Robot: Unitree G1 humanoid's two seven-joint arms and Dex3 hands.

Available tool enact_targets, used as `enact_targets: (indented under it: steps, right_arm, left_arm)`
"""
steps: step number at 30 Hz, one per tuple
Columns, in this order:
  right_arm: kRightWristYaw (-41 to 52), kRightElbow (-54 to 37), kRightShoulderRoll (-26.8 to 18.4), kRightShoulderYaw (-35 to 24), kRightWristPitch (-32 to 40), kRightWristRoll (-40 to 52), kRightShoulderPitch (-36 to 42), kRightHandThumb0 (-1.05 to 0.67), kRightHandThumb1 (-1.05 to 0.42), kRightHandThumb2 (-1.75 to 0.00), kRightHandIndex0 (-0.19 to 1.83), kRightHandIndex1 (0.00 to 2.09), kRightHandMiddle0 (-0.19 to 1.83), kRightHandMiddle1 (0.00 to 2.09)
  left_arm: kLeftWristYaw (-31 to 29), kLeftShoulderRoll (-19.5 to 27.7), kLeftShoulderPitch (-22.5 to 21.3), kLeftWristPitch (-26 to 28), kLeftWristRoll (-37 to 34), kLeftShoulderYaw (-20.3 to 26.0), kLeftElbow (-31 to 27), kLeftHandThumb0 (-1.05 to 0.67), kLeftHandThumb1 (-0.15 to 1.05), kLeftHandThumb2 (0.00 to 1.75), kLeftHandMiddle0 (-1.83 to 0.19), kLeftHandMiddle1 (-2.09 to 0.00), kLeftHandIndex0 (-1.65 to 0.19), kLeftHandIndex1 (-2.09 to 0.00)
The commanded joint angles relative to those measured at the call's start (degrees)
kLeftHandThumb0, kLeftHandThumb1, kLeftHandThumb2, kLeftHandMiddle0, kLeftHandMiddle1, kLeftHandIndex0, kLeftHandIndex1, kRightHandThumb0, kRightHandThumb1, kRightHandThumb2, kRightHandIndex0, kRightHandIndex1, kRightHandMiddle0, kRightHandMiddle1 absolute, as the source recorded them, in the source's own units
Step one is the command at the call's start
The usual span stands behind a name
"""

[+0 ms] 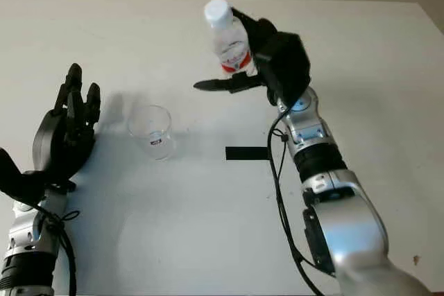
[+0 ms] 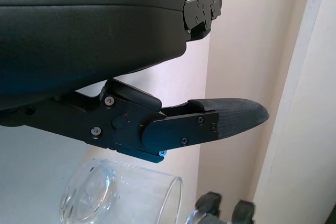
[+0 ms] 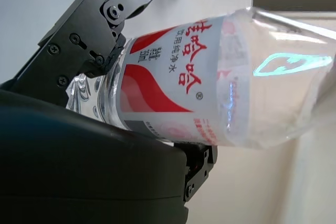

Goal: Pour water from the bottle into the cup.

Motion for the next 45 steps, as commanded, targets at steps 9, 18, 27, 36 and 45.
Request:
enact_targets:
  steps: [9, 18, 27, 36, 45]
  right_arm:
    - [3.54, -17.22, -1.59, -2.66, 13.71, 2.54, 6.21, -0.4, -1.05, -0.38, 1.32, 2.09, 0.81, 2.09]
    - [3.05, -24.48, -1.21, -3.55, 11.7, 1.49, 13.82, -0.38, -1.05, -0.44, 1.29, 2.09, 0.91, 2.09]
    - [0.65, -31.64, 1.18, -2.36, 10.09, 0.2, 23.86, -0.38, -1.05, -0.45, 1.21, 2.09, 0.78, 2.09]
    - [-1.22, -31.05, 3.71, -2.49, 9.49, 0.28, 28.49, -0.39, -1.05, -0.48, 1.24, 2.09, 0.81, 2.09]
    - [-1.69, -27.04, 4.32, -1.73, 6.45, -1.36, 29.22, -0.38, -1.05, -0.5, 1.26, 2.09, 0.81, 2.09]
  left_arm:
    - [-1.0, 0.45, 1.27, 0.7, -0.34, 0.23, 1.07, -0.75, 1.05, 0.56, 0.19, 0.0, 0.19, 0.0]
    - [-1.33, 0.64, 1.55, 1.38, -0.67, 0.41, 0.45, -0.76, 1.05, 0.56, 0.19, 0.0, 0.19, 0.0]
    - [-2.04, 1.44, 1.79, 2.44, -0.85, 0.86, -0.62, -0.76, 1.05, 0.58, 0.19, 0.0, 0.19, 0.0]
    - [-1.68, 1.43, 1.81, 2.76, -0.81, 1.23, -0.91, -0.76, 1.05, 0.57, 0.19, 0.0, 0.19, 0.0]
    - [-2.16, 1.65, 1.94, 2.72, -1.06, 1.5, -0.73, -0.76, 1.05, 0.56, 0.19, 0.0, 0.19, 0.0]
